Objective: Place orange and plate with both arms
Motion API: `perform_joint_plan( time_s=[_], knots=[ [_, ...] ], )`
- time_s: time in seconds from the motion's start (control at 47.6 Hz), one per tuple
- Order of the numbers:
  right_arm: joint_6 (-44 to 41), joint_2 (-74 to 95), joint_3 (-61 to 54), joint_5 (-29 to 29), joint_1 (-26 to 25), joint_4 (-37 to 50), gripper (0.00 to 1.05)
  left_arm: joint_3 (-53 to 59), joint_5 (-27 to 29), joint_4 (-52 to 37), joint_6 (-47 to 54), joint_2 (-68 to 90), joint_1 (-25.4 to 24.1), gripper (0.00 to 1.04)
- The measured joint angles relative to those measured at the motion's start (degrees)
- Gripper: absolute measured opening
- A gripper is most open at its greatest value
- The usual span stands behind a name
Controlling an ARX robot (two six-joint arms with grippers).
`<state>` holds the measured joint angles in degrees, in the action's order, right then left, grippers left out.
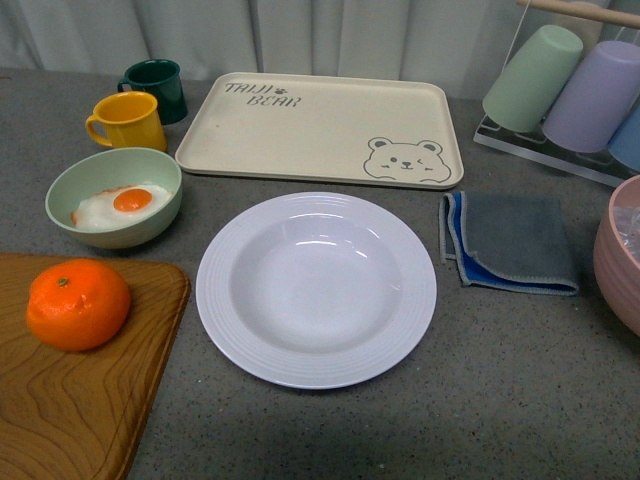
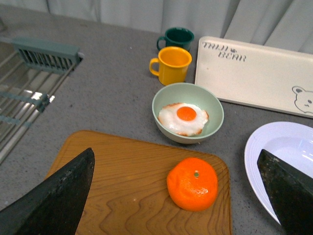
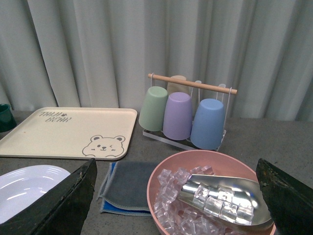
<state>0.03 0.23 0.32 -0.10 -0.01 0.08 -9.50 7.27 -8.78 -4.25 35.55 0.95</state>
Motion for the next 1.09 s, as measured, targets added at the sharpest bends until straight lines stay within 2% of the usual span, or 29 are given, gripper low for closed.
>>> perform_joint_plan(
  time_s=[0.168,0.441,0.672,0.902,1.091],
  knots=[
    [-0.02,0.00,0.00,0.00,0.00,0.00,0.95,-7.67,-5.42,-3.67,-0.81,22.73,1.05,0.98],
    [0.00,0.00,0.00,0.00,0.00,0.00,0.95,-15.80,-9.11,-0.04,-2.54,40.33,1.11,0.98],
    [0.00,0.00,0.00,0.00,0.00,0.00,0.95,-20.22,-10.49,0.28,-4.85,49.13,2.08,0.98],
    [0.00,0.00,0.00,0.00,0.00,0.00,0.95,-22.14,-6.29,0.52,-4.59,56.15,3.37,0.98],
    [0.00,0.00,0.00,0.00,0.00,0.00,0.95,-23.28,-7.48,1.42,-4.42,60.48,3.41,0.98]
  ],
)
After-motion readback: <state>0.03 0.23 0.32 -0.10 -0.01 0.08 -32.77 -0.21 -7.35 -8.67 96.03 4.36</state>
